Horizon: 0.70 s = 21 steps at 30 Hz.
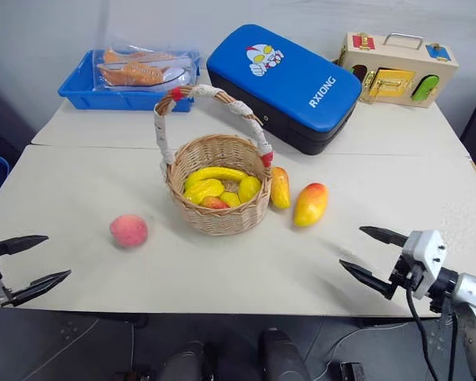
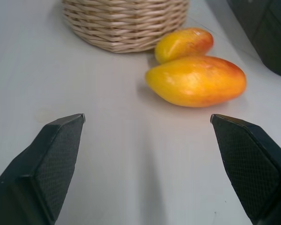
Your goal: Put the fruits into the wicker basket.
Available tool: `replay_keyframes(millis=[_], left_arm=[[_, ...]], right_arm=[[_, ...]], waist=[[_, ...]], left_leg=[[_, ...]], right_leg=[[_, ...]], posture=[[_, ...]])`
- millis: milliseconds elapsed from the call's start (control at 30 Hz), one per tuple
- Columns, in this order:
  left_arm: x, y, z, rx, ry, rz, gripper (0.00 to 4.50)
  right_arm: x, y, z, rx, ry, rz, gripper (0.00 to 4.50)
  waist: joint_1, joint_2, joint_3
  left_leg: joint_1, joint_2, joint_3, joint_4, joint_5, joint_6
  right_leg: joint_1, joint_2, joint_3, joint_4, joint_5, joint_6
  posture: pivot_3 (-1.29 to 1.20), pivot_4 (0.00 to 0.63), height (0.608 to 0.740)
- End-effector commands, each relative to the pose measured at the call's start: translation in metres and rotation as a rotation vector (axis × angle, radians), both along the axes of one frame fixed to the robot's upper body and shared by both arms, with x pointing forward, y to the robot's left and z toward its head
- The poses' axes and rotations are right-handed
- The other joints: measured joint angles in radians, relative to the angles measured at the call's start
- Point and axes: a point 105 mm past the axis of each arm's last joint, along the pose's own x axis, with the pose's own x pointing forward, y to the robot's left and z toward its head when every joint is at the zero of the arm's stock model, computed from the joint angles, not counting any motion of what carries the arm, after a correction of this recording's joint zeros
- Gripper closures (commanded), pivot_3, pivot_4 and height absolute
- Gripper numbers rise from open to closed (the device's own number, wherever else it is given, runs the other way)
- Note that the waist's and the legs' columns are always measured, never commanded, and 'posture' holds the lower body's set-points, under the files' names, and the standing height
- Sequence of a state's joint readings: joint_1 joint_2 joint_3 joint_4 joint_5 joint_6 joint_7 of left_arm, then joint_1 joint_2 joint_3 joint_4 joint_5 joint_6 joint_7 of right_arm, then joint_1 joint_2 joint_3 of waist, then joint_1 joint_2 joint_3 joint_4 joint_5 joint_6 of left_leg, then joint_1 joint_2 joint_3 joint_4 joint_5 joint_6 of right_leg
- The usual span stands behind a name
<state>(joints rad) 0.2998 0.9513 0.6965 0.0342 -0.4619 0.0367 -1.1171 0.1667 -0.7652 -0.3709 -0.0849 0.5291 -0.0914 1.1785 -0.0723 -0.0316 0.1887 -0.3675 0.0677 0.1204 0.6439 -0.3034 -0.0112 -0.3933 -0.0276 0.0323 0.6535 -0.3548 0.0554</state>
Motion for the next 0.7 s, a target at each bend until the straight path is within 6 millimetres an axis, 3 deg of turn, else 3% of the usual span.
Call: replay_keyframes(millis=[33, 267, 467, 567, 700], left_arm=[[0.003, 0.012, 0.008, 0.027, -0.024, 0.008, 0.00], [0.009, 0.011, 0.014, -0.015, -0.041, 0.001, 0.00], [0.013, 0.004, 0.012, -0.070, 0.055, -0.029, 0.00], [0.017, -0.004, 0.010, -0.086, 0.107, -0.062, 0.00], [0.032, -0.035, 0.017, -0.149, 0.153, -0.150, 0.00]], right_arm=[[-0.002, -0.005, 0.002, -0.045, -0.026, 0.019, 0.01], [0.005, 0.003, -0.001, -0.059, -0.075, 0.056, 0.01], [0.005, 0.018, -0.005, -0.014, -0.027, 0.101, 0.01], [0.010, 0.035, 0.008, 0.041, -0.054, 0.140, 0.01], [0.011, 0.070, 0.055, 0.273, -0.127, 0.210, 0.01]], waist=[[0.000, 0.000, 0.000], [-0.007, 0.000, 0.000], [-0.006, 0.000, 0.000], [-0.009, 0.000, 0.000], [-0.009, 0.000, 0.000]], left_leg=[[0.000, 0.000, 0.000, 0.000, 0.000, 0.000], [0.000, 0.000, 0.000, 0.000, -0.001, 0.000], [0.000, 0.000, 0.000, 0.000, 0.000, -0.001], [0.000, 0.000, 0.000, 0.001, 0.000, 0.000], [0.000, 0.000, -0.001, 0.002, 0.001, -0.002]], right_leg=[[0.000, 0.000, 0.000, 0.000, 0.000, 0.000], [0.000, -0.001, 0.000, 0.000, 0.000, 0.001], [-0.001, -0.001, -0.001, 0.001, 0.000, 0.001], [0.000, -0.001, 0.000, 0.002, 0.000, 0.001], [-0.001, -0.001, 0.000, 0.006, 0.000, 0.001]], posture=[[0.00, 0.150, 0.740], [0.00, 0.150, 0.740], [0.00, 0.150, 0.740], [0.00, 0.150, 0.740], [0.00, 0.150, 0.740]])
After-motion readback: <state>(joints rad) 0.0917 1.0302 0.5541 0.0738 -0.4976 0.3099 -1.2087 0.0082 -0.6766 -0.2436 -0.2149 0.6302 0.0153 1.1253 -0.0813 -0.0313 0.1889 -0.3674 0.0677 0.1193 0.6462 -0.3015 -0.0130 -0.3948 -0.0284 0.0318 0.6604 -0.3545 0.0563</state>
